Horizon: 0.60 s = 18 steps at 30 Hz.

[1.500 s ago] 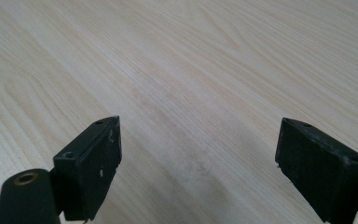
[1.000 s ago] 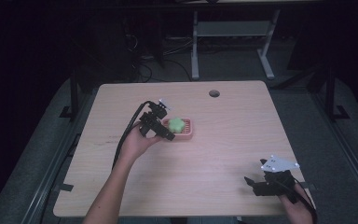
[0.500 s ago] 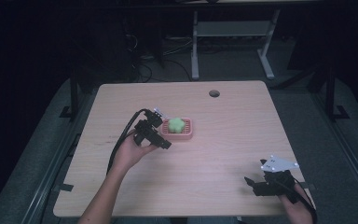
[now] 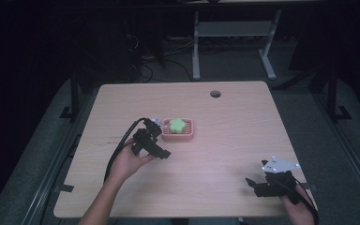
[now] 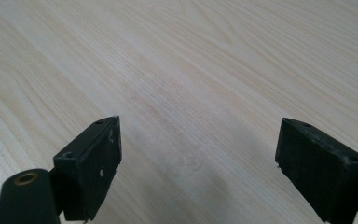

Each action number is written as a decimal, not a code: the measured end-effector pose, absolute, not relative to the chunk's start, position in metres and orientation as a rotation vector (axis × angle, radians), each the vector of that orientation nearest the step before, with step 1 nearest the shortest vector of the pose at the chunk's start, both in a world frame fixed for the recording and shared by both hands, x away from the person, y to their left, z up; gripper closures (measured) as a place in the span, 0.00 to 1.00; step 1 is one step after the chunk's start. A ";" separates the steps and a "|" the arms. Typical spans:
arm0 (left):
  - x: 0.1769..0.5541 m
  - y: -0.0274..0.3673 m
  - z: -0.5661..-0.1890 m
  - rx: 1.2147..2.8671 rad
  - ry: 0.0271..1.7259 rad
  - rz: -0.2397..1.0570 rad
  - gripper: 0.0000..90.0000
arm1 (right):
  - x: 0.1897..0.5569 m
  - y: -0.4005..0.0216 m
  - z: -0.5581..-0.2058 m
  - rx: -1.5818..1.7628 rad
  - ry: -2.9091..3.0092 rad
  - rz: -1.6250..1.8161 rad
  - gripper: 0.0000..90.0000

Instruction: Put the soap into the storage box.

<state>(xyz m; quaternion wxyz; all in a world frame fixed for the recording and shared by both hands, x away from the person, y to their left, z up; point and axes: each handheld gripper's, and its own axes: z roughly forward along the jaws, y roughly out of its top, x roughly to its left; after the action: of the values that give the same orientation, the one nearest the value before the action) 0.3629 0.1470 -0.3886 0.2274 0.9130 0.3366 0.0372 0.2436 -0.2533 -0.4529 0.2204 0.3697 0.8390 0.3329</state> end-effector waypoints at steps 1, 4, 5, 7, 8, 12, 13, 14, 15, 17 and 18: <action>0.359 0.148 -0.390 2.509 0.925 0.105 0.23 | 0.244 -0.253 -0.453 1.025 2.319 0.920 0.15; 0.354 0.152 -0.391 2.506 0.921 0.099 0.23 | 0.244 -0.253 -0.453 1.022 2.321 0.920 0.15; 0.352 0.153 -0.391 2.508 0.916 0.100 0.23 | 0.244 -0.253 -0.453 1.021 2.321 0.919 0.15; 0.348 0.155 -0.393 2.501 0.917 0.101 0.23 | 0.244 -0.253 -0.454 1.019 2.322 0.918 0.15; 0.346 0.156 -0.393 2.508 0.909 0.101 0.23 | 0.244 -0.253 -0.454 1.020 2.321 0.918 0.15; 0.339 0.161 -0.396 2.504 0.906 0.099 0.23 | 0.244 -0.253 -0.454 1.021 2.322 0.916 0.15; 0.337 0.163 -0.396 2.502 0.910 0.097 0.23 | 0.244 -0.253 -0.454 1.022 2.322 0.916 0.15; 0.335 0.164 -0.397 2.499 0.913 0.092 0.23 | 0.244 -0.253 -0.454 1.021 2.323 0.917 0.15; 0.333 0.165 -0.399 2.492 0.914 0.092 0.23 | 0.243 -0.252 -0.454 1.021 2.324 0.916 0.15; 0.331 0.167 -0.399 2.496 0.910 0.092 0.23 | 0.243 -0.252 -0.454 1.020 2.324 0.915 0.15; 0.327 0.169 -0.401 2.500 0.906 0.090 0.23 | 0.243 -0.252 -0.454 1.020 2.323 0.917 0.15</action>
<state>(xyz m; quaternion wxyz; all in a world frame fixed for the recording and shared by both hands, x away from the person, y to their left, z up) 0.3271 0.1693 -0.4012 0.2382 0.9126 0.3306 0.0327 0.2432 -0.2523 -0.4538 0.2200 0.3689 0.8399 0.3317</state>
